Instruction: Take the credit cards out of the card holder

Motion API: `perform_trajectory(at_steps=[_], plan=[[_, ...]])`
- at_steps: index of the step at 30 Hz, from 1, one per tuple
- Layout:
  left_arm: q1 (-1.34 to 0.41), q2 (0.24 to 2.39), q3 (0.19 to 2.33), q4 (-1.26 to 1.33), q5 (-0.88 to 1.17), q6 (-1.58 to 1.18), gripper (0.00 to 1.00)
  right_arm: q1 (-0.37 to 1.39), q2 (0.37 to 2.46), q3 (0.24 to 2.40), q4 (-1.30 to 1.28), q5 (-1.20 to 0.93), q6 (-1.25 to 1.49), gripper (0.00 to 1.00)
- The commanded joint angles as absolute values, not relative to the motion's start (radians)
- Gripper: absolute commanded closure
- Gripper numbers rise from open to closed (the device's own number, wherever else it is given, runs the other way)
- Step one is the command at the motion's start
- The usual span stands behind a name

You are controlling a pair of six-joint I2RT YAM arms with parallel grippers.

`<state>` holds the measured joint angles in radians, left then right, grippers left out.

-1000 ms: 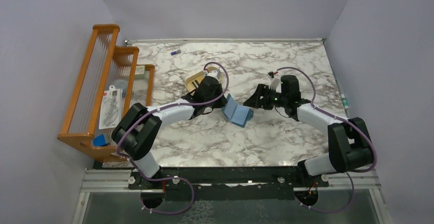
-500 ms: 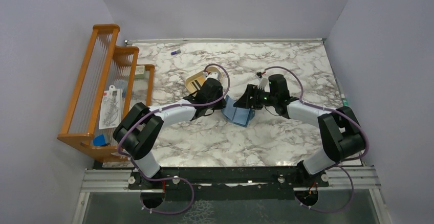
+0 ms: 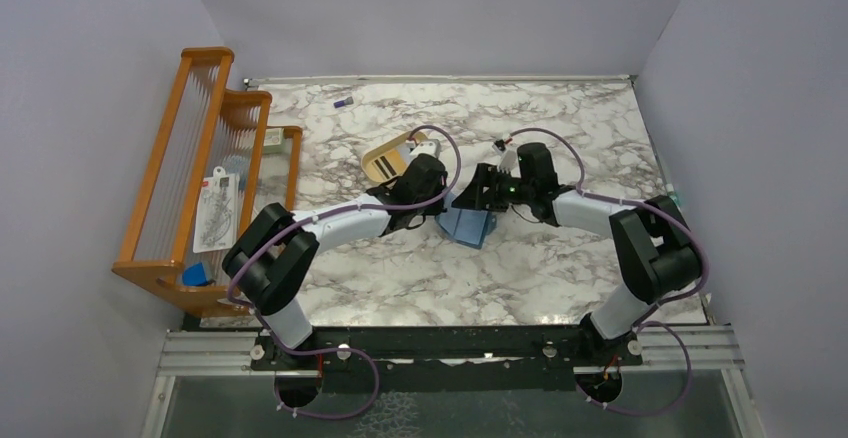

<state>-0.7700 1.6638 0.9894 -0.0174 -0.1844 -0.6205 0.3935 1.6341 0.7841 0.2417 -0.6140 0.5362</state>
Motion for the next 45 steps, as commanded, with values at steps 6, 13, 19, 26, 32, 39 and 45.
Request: perform_trajectory(at_steps=[6,13,19,26,32,39,45], plan=[[-0.773,1.626,1.031,-0.063,-0.205,-0.617,1.00,0.399,1.688,0.798,0.209,-0.560,0.517,0.24],[-0.774,1.597,1.052,-0.083,-0.212,-0.612,1.00,0.399,1.724,0.782,0.215,-0.555,0.528,0.23],[-0.773,1.592,1.051,-0.086,-0.203,-0.619,1.00,0.399,1.743,0.771,0.228,-0.552,0.539,0.23],[-0.774,1.586,1.063,-0.109,-0.221,-0.605,1.00,0.397,1.701,0.707,0.286,-0.478,0.589,0.22],[-0.775,1.583,1.058,-0.112,-0.228,-0.603,1.00,0.398,1.668,0.677,0.335,-0.458,0.607,0.22],[-0.775,1.599,1.039,-0.106,-0.232,-0.609,1.00,0.398,1.584,0.631,0.366,-0.379,0.620,0.22],[-0.773,1.600,1.026,-0.102,-0.235,-0.610,1.00,0.397,1.450,0.570,0.366,-0.237,0.623,0.22]])
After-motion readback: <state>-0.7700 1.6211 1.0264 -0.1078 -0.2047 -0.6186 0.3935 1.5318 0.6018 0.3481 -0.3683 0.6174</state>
